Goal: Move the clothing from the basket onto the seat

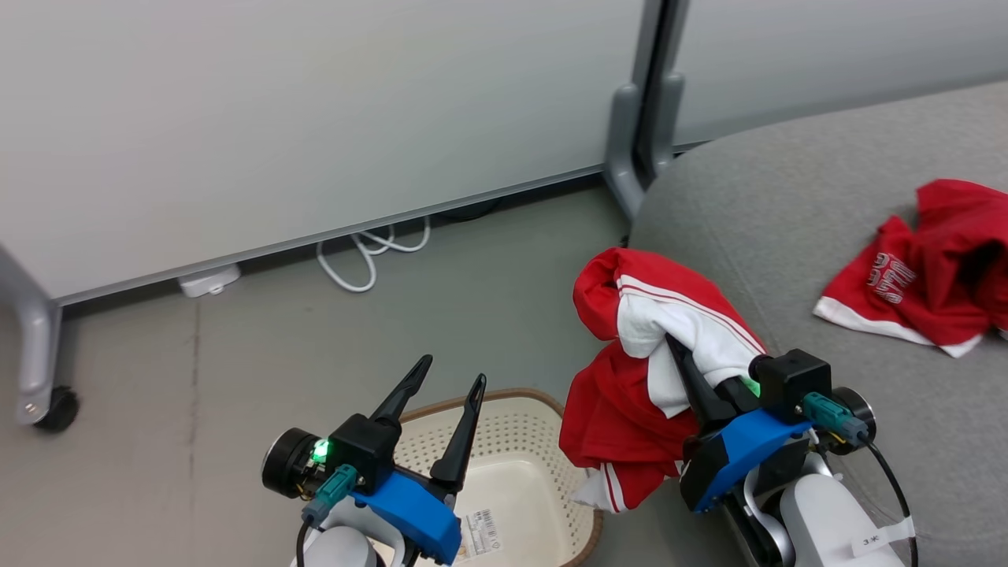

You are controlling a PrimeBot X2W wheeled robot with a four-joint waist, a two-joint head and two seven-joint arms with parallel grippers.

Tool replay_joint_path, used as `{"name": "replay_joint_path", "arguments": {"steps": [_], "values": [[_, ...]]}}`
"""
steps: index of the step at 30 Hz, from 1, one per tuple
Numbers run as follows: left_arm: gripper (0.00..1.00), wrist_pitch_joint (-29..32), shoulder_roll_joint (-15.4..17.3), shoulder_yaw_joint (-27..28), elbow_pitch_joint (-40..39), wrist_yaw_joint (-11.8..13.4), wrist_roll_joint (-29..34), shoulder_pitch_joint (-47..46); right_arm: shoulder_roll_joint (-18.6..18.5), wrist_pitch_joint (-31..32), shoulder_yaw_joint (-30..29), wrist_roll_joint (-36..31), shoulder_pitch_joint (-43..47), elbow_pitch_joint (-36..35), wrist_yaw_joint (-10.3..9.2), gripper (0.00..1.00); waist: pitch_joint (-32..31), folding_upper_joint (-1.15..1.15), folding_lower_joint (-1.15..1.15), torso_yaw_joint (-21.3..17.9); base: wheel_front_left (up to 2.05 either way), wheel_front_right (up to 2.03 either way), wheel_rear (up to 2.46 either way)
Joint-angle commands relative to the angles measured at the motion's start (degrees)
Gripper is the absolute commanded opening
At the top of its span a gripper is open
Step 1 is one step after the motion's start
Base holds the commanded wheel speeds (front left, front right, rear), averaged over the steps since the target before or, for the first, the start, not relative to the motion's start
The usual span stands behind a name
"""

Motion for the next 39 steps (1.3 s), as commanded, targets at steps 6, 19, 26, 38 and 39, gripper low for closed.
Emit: {"name": "replay_joint_path", "arguments": {"steps": [6,19,26,38,39], "values": [[1.0,-0.3,0.3,0.5,-0.2,-0.1,-0.1,0.1,-0.1,-0.4,-0.2,0.3,0.3,-0.3,0.02,0.0,0.3,0.0,0.0,-6.8,0.0,0.0,0.0],[1.0,-0.3,1.1,0.0,0.0,-0.1,0.4,-1.1,-0.1,-1.2,-0.2,1.5,0.2,-0.1,0.02,0.0,2.6,0.0,0.0,-16.4,0.0,0.0,0.0],[1.0,-0.3,1.3,-0.4,0.2,-0.1,0.3,-1.5,-0.1,-2.1,-0.3,2.7,0.2,0.6,0.03,0.0,3.4,0.0,0.0,-19.5,0.0,0.0,0.0],[1.0,-0.3,1.6,-1.3,0.5,-0.1,0.1,-2.4,0.0,-3.3,-0.3,3.6,-0.1,1.6,0.03,0.0,4.2,0.0,0.0,-20.3,0.0,0.0,0.0],[1.0,-0.3,1.6,-1.4,0.5,-0.1,0.1,-2.4,-0.1,-3.4,-0.4,3.6,-0.1,1.7,0.02,0.0,4.4,0.0,0.0,-20.0,0.0,0.0,0.0]]}}
